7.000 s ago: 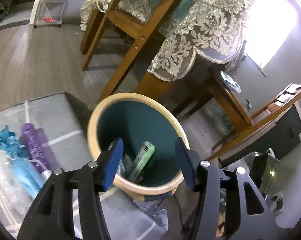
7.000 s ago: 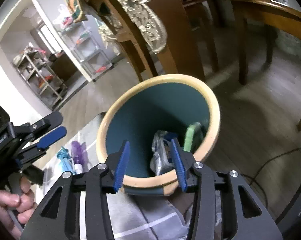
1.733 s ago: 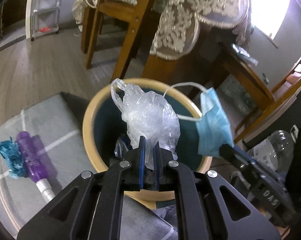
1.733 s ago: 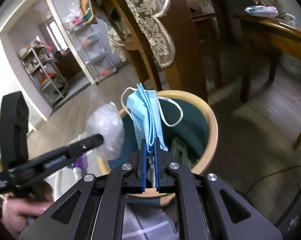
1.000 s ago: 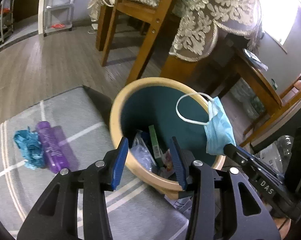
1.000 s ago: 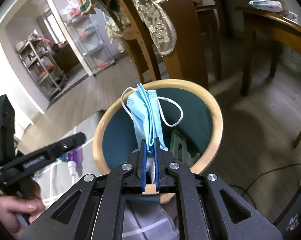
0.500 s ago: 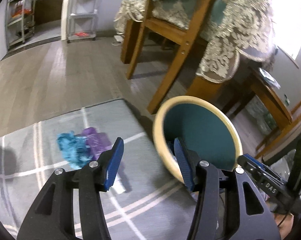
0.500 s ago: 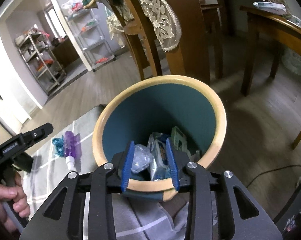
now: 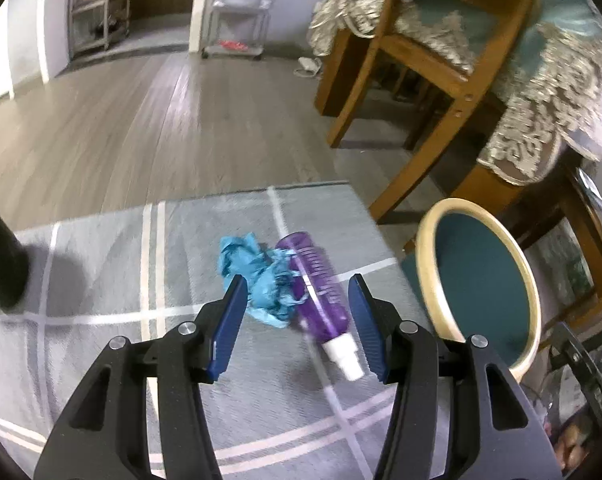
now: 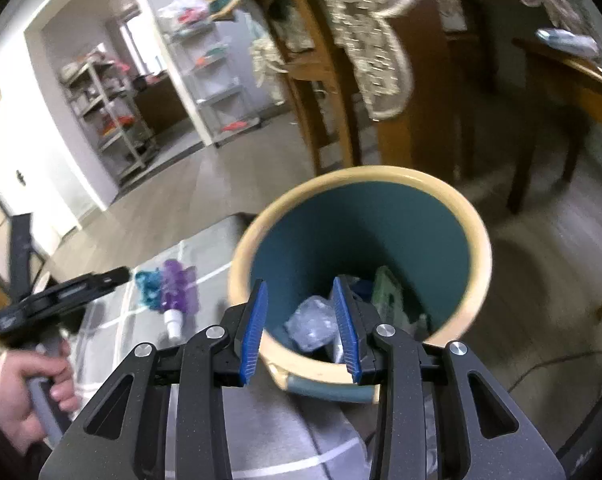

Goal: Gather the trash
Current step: 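Move both open grippers back to the teal cloth and purple bottle, then grasp the teal crumpled cloth with the left gripper while the right gripper grasps the purple bottle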

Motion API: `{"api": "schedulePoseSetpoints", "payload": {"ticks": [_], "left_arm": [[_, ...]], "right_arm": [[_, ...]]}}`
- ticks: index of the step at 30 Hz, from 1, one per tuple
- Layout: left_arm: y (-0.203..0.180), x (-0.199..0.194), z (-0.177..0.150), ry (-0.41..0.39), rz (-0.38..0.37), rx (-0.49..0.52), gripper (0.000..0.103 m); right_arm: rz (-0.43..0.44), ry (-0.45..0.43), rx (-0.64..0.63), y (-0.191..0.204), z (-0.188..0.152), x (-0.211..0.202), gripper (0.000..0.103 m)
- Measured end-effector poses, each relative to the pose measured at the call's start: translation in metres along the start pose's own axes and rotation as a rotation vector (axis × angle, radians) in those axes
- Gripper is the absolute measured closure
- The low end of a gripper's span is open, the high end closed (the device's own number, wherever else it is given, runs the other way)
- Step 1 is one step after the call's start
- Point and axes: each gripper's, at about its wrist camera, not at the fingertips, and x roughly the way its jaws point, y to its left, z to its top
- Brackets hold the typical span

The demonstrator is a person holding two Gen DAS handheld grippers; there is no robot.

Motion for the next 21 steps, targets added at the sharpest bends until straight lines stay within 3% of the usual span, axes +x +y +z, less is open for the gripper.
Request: {"api": "schedulePoseSetpoints", "payload": {"ticks": [15,21], "left_arm": [[0.031,0.05,-0.003,0.084,-0.007,-0.104,0.052],[0.034,0.048,-0.005,0.093,-0.06,-0.095,0.08]], "right_arm": [[0.11,0.074,-0.108,0.05,-0.004,0.025,0.067],[0.145,0.11,-0.146,0.07,-0.005,0.043,0.067]]}}
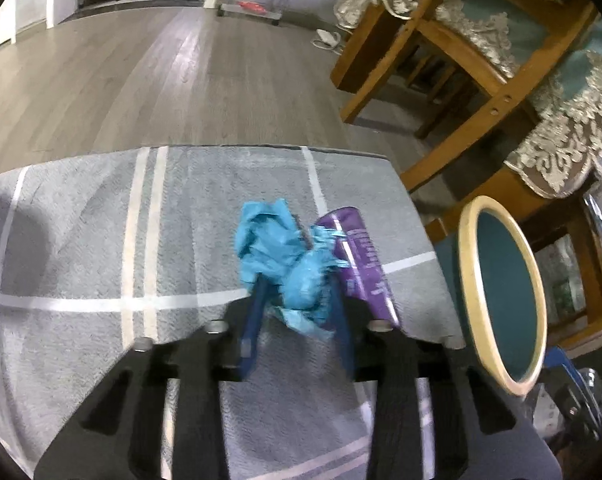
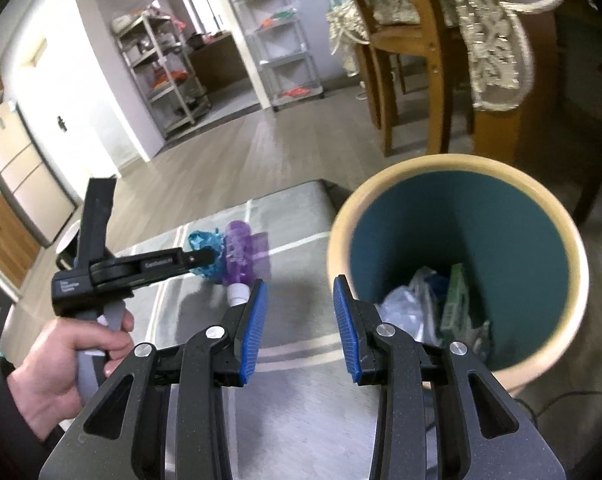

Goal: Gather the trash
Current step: 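Grasp the teal crumpled cloth with the left gripper while the right gripper grasps the purple bottle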

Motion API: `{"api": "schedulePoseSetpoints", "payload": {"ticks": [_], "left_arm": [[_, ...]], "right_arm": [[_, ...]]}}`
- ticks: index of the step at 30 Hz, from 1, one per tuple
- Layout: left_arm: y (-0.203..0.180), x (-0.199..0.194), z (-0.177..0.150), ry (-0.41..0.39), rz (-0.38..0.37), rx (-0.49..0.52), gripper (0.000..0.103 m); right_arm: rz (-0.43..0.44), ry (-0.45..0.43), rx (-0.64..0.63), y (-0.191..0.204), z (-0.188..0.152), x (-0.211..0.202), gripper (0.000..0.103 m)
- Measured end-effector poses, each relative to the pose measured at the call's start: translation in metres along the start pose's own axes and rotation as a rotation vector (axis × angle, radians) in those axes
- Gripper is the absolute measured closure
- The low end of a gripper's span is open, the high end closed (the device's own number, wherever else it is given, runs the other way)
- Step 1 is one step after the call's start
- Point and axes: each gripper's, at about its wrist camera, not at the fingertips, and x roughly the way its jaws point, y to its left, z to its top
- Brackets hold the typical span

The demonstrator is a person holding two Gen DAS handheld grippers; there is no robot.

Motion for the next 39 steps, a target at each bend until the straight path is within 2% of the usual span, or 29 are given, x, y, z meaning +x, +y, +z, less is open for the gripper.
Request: {"api": "schedulePoseSetpoints", "payload": {"ticks": [4,8,12,17,28,30,32,39], "left_arm": [[0.001,-0.009,-0.003,-0.018,0.019,0.041,0.086],[0.015,-0.022,-0.005,-0.043,0.034,0.021,0.086],[0.034,-0.037,-0.007,-0.063,0.048,-0.017,0.086],[0.047,-0.046,-0.011,-0.072,0.055,-0.037,0.086],[0.049,-0.049,-0.012,-0.075,0.054,-0.051,0.086],[0.047,-0.048,-0.012,-0.074,0.052,-0.052,0.086],[0.046,-0.047,-0.012,-0.074,0.05,-0.05,0.086],[0.039,-0.049,-0.012,-0.077,0.051,-0.035,0.086]], "right_arm": [[0.022,0.024,-0.022,0.012,0.003,0.015,0.067],[0.043,0.054,-0.05,0.026,0.007,0.034,0.067],[0.054,0.085,-0.087,0.043,0.01,0.055,0.061],[0.033,0.125,-0.132,0.061,0.017,0.086,0.057],[-0.014,0.207,-0.161,0.078,0.018,0.132,0.057],[-0.016,0.216,-0.165,0.079,0.016,0.134,0.059],[-0.013,0.22,-0.169,0.079,0.014,0.135,0.069],[0.023,0.206,-0.157,0.077,0.008,0.12,0.069]]}}
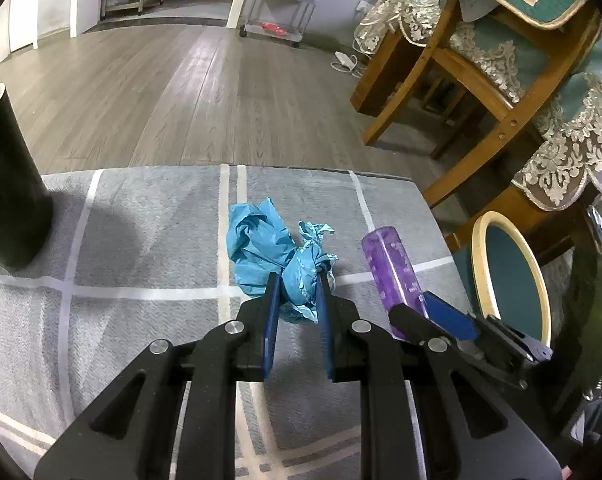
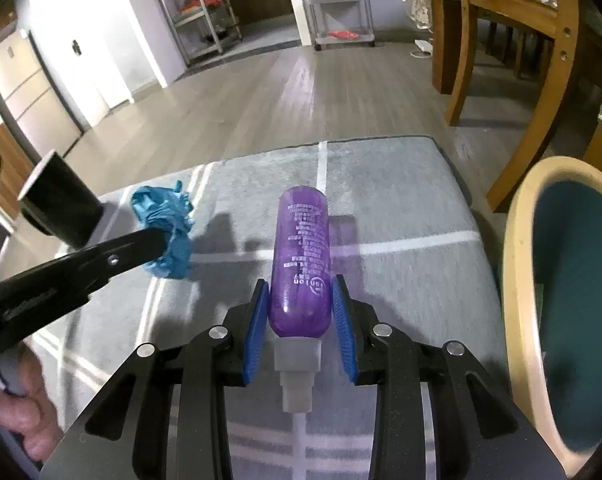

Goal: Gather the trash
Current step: 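Grasp the teal crumpled cloth with the left gripper while the right gripper grasps the purple bottle, then carry the teal cloth and purple bottle over the teal bin and release both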

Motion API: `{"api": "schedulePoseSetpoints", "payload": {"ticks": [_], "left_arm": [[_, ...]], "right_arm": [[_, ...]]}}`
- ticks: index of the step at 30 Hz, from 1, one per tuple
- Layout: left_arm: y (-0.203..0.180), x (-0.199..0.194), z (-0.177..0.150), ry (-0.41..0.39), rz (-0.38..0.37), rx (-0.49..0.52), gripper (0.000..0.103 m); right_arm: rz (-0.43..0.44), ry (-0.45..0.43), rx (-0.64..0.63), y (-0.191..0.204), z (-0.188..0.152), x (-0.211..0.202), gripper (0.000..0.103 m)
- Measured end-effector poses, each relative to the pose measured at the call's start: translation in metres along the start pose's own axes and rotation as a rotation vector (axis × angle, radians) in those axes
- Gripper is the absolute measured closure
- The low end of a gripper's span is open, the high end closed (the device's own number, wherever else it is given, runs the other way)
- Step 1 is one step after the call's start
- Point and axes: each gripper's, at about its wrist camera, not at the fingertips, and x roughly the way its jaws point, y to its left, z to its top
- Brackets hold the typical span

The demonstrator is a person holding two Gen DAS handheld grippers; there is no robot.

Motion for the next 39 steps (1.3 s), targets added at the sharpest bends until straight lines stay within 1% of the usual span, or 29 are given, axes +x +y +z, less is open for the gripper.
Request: {"api": "schedulePoseSetpoints", "payload": {"ticks": [6,11,15,21,27,33,39], "left_arm": [[-0.01,-0.005,0.0,-0.008,-0.007,0.016,0.086],[-0.021,-0.012,0.0,-0.019,-0.022,0.031,0.086],[-0.037,-0.017,-0.001,-0.026,-0.042,0.052,0.086],[-0.072,-0.021,-0.003,-0.036,-0.087,0.096,0.086],[-0.114,-0.023,-0.005,-0.044,-0.145,0.16,0.086],[-0.152,-0.019,-0.012,-0.039,-0.192,0.227,0.086],[-0.188,-0.013,-0.018,-0.029,-0.272,0.292,0.086]], "right_arm": [[0.028,-0.045,0.045,-0.007,-0.011,-0.03,0.07],[0.029,-0.113,0.066,-0.013,-0.017,-0.068,0.07],[0.015,-0.168,0.087,-0.023,-0.021,-0.098,0.07],[-0.035,-0.24,0.146,-0.05,-0.031,-0.14,0.07],[-0.079,-0.282,0.21,-0.082,-0.042,-0.165,0.07],[-0.121,-0.311,0.276,-0.111,-0.052,-0.177,0.07],[-0.147,-0.331,0.338,-0.137,-0.059,-0.185,0.07]]}}
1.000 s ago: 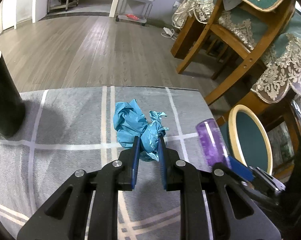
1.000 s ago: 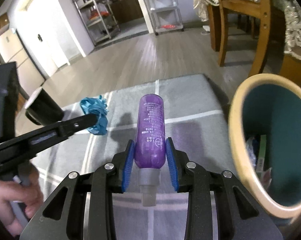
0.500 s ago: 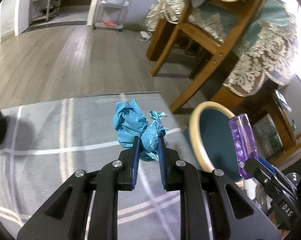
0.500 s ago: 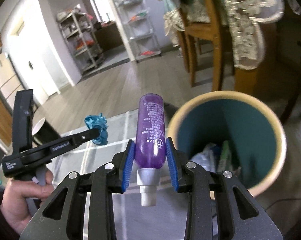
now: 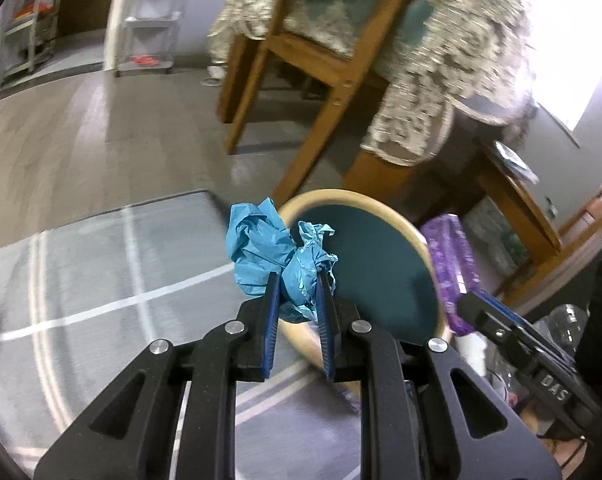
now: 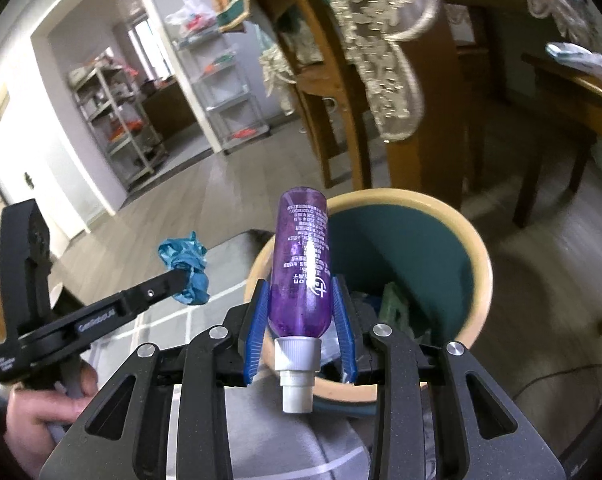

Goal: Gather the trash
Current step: 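Carry the teal cloth and purple bottle over the teal bin and release both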

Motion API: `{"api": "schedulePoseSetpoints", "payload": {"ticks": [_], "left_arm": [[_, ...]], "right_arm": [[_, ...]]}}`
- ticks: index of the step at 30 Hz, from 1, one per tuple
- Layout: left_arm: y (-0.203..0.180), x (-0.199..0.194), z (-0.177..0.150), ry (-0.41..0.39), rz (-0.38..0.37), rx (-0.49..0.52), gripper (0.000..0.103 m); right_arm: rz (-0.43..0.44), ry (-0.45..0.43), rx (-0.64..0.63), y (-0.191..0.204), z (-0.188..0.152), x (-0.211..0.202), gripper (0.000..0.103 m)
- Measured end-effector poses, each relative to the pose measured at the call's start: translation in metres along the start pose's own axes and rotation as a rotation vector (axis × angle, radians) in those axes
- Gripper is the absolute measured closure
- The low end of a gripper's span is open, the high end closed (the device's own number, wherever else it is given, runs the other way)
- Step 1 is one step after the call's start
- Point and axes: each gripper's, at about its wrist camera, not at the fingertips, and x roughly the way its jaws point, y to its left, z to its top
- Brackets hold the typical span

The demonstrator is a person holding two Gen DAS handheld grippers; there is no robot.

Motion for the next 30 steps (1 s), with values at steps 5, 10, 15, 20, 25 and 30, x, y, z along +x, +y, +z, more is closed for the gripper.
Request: {"api": "schedulePoseSetpoints", "payload": {"ticks": [5,10,15,20,25,30], "left_arm": [[-0.03,0.018,0.002,0.021,-0.023,0.085,0.086],[-0.042,0.036,0.001,0.053,-0.046,0.113,0.086],[-0.051,0.056,0.001,0.09,-0.062,0.118,0.086],[-0.054,0.074,-0.001,0.132,-0.072,0.114,0.086],[-0.048,0.083,-0.006,0.164,-0.072,0.095,0.084],[-0.041,0.077,-0.005,0.144,-0.061,0.083,0.065]], "right_arm": [[-0.022,-0.004,0.038,-0.016,0.0,0.001,0.07],[-0.049,-0.009,0.085,-0.034,0.003,0.002,0.07],[-0.063,-0.005,0.109,-0.045,0.002,0.007,0.07],[-0.07,0.004,0.123,-0.051,0.003,0.012,0.069],[-0.071,0.022,0.133,-0.053,0.004,0.022,0.069],[-0.065,0.053,0.126,-0.05,0.005,0.04,0.069]]}}
